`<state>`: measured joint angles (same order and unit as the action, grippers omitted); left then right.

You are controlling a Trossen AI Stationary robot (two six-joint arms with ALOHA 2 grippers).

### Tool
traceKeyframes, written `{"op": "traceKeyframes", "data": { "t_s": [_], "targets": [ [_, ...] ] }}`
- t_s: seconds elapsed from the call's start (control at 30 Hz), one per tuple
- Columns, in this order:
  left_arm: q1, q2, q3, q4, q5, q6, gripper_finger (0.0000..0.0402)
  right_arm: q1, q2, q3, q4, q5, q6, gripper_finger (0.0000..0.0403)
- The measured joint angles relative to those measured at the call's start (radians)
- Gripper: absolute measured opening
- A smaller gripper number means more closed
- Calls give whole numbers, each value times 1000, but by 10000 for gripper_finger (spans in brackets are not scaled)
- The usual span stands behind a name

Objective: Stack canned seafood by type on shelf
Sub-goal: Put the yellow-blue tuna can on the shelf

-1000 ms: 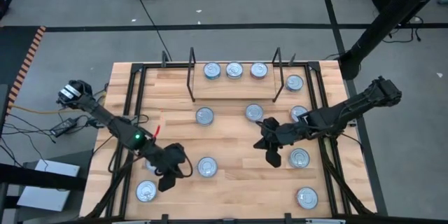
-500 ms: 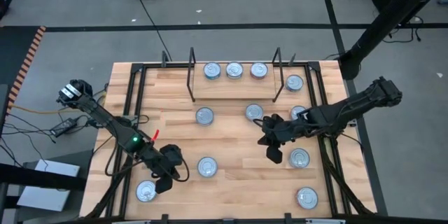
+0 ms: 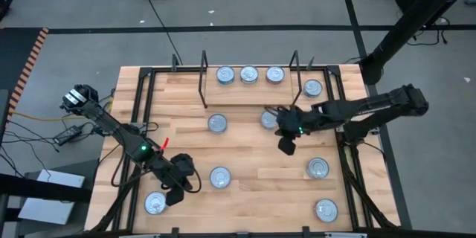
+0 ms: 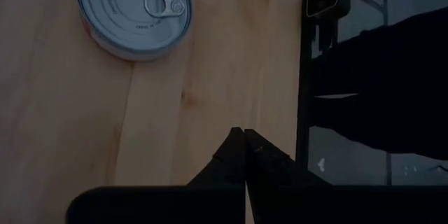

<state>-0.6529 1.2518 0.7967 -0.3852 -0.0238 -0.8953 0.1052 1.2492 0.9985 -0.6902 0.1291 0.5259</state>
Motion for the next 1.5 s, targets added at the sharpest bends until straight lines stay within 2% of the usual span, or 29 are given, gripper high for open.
{"op": "traceKeyframes", "data": {
  "t_s": [0.27,0.4,0.53,0.8,1.2,1.5],
  "targets": [
    [0,0,0,0,-31,3,1,-173,119,-37,20,12,-102,9],
    [0,0,0,0,-44,3,1,-230,210,-39,25,70,-143,9],
    [0,0,0,-1,-57,2,1,-279,305,-40,41,110,-169,9],
    [0,0,0,-1,-57,1,1,-302,410,-39,47,100,-166,6],
    [0,0,0,-2,-67,30,1,-227,356,-31,16,29,-92,7],
    [0,0,0,-1,-82,31,1,-114,188,15,-4,31,-77,7]
  ]
}}
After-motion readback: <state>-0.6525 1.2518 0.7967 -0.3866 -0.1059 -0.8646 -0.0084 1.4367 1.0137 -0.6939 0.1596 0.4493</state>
